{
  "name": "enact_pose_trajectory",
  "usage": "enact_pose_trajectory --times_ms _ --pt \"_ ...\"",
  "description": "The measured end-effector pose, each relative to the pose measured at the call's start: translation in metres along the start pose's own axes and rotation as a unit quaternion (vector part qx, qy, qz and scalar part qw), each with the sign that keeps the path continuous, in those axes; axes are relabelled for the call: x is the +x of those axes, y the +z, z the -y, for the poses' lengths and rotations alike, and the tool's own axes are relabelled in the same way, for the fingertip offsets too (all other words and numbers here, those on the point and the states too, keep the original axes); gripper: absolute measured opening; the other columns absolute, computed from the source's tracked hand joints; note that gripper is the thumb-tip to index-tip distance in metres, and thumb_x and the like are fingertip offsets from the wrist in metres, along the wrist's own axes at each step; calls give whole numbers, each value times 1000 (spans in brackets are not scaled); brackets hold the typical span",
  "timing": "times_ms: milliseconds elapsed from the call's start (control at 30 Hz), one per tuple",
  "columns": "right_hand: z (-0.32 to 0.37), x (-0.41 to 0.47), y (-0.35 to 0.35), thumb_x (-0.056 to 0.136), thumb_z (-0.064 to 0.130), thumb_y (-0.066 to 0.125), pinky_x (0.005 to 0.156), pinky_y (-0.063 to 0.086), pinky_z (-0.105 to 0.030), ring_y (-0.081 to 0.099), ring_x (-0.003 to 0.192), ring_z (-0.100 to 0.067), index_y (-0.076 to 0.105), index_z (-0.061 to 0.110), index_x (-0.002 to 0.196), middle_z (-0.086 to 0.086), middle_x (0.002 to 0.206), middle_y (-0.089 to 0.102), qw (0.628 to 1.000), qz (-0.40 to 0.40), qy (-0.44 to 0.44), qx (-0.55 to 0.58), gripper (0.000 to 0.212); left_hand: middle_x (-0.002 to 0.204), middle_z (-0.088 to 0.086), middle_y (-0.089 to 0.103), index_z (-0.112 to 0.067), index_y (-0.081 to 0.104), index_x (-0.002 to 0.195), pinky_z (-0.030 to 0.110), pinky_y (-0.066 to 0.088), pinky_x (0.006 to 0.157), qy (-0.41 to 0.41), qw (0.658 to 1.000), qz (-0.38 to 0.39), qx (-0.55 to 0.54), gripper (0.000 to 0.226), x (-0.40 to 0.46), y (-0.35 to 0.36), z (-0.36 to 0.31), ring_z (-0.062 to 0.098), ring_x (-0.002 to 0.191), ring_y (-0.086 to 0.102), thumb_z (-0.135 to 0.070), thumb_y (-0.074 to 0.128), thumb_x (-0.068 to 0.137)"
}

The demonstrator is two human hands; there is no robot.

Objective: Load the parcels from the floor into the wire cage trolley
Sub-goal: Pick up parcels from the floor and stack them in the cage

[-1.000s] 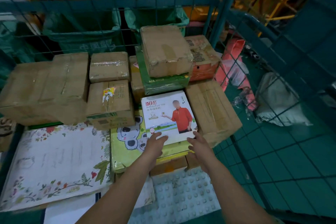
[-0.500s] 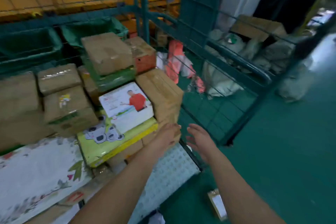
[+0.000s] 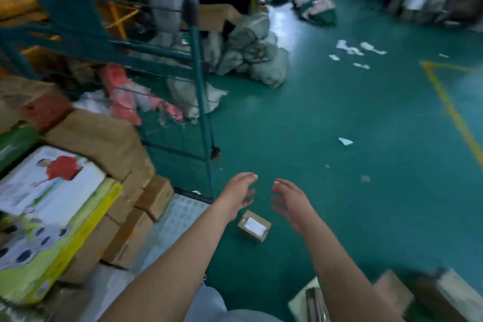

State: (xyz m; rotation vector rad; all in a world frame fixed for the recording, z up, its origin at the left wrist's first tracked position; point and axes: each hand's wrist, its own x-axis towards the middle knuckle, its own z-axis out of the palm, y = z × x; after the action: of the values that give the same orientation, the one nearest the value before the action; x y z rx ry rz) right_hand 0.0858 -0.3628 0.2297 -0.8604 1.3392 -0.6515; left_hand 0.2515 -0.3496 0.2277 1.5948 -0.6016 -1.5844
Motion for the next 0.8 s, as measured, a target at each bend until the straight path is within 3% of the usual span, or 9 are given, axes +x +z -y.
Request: enact_pose_trajectory --times_ms 100,167,267,333,467,600,800 --pt "-18 -25 -54 104 26 55 95 51 -41 63 110 -23 62 24 119 -7 129 64 995 -78 0 61 17 126 -9 59 -28 61 121 36 55 94 -5 996 59 63 20 2 49 5 21 117 62 -36 58 103" --pt "-29 -38 -81 105 27 54 97 50 -42 63 108 -25 62 25 114 -9 128 64 988 -127 8 92 12 126 -8 60 -29 62 118 35 55 93 -6 991 94 96 18 5 77 7 19 113 64 -37 59 102" --pt "-42 -56 -110 106 26 52 108 46 -47 57 127 -34 60 23 113 -14 131 62 969 -201 16 141 11 126 -7 61 -30 63 111 35 55 93 -9 979 148 138 11 12 118 6 17 104 63 -36 59 102" --pt "-48 -62 -122 106 25 53 108 46 -48 56 128 -34 60 21 116 -15 132 62 955 -241 22 173 13 126 -7 61 -29 62 109 36 55 93 -6 972 174 159 10 16 138 4 17 102 62 -35 59 102" --pt "-62 -73 -147 104 28 58 95 53 -41 63 101 -26 62 14 125 -7 113 66 908 -336 17 249 25 128 -3 60 -26 63 111 34 55 87 -15 943 257 210 13 27 184 -2 18 101 61 -35 60 101" --pt "-68 -92 -160 103 30 60 82 56 -35 65 101 -23 61 17 125 -6 114 67 859 -414 21 300 26 128 -3 60 -25 63 112 35 55 89 -28 912 328 245 15 36 223 -6 19 102 61 -35 60 101" --pt "-91 -121 -158 103 31 58 96 56 -41 66 111 -25 62 19 124 -6 123 68 784 -500 23 367 25 126 0 59 -24 61 112 36 51 88 -58 853 423 299 14 38 260 6 21 104 60 -34 58 103"
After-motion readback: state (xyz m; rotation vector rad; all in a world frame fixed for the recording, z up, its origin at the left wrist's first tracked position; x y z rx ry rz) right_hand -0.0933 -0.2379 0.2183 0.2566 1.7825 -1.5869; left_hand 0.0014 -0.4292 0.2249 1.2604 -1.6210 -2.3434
